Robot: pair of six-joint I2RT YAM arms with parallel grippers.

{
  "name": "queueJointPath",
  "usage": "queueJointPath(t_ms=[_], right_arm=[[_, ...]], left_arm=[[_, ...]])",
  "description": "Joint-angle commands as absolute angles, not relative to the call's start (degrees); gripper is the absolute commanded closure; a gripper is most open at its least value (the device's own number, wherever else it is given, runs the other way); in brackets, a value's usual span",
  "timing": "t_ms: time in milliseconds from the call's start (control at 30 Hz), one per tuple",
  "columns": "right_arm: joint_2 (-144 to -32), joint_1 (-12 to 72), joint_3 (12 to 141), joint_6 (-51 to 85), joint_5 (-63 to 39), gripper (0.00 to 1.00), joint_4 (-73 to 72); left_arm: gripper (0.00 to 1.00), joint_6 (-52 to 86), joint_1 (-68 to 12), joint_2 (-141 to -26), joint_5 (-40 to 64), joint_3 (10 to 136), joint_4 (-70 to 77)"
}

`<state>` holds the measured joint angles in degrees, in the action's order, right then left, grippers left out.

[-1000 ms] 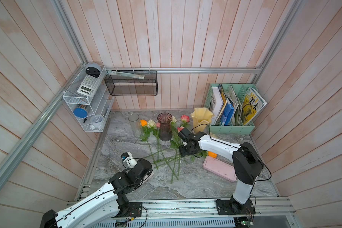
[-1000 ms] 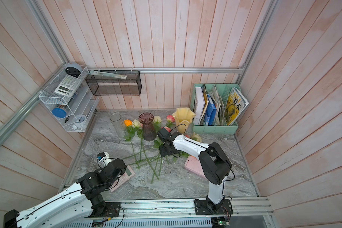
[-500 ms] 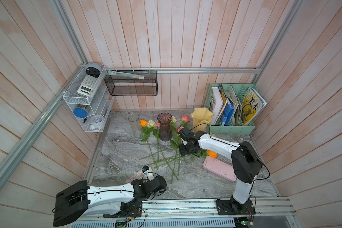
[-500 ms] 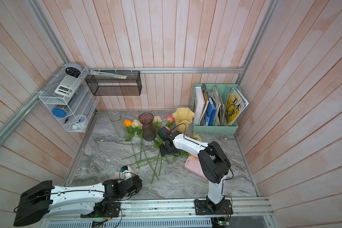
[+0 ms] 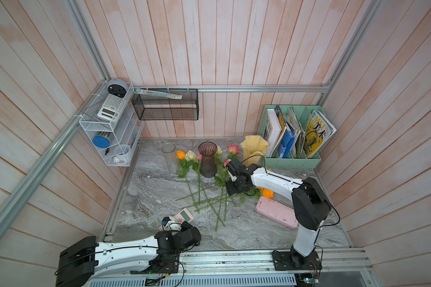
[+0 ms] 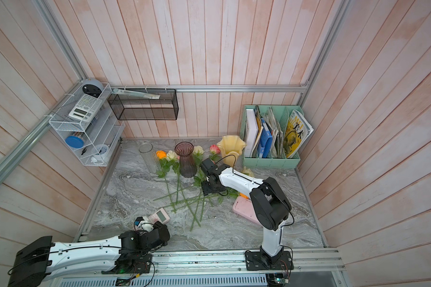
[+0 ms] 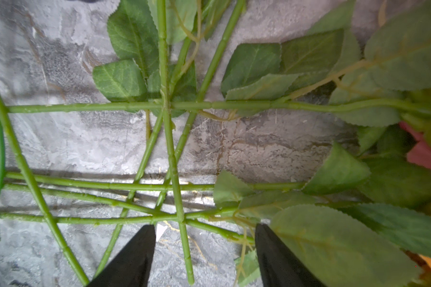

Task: Arrange the flowers in different vases according to their colors
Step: Move the distractor to the center of the board.

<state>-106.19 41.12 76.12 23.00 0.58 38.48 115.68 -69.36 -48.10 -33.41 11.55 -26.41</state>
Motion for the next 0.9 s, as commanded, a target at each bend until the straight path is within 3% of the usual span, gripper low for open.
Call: queueJointPath(t_ms=[0, 300, 633, 867], right_arm=[[-107.16, 40.79, 76.2, 22.11, -0.94, 0.3, 37.48], [-110.03, 40.7, 77.87, 21.71, -2.72, 0.3, 36.83], [-110.05, 40.43, 77.67, 21.47, -2.19, 0.3, 37.32], [-108.9, 40.41, 77.63, 21.36, -2.52, 0.3, 37.32]], left_arm=[[1.0, 123.26, -68.02, -44.38, -39.77, 10.52, -38.96], [1.0, 116.31, -57.12, -43.72, -37.78, 5.62, -30.46], [1.0, 99.06, -34.35, -45.3, -29.77, 5.41, -21.57], [1.0, 94.04, -32.66, -44.62, -30.53, 9.68, -26.19]])
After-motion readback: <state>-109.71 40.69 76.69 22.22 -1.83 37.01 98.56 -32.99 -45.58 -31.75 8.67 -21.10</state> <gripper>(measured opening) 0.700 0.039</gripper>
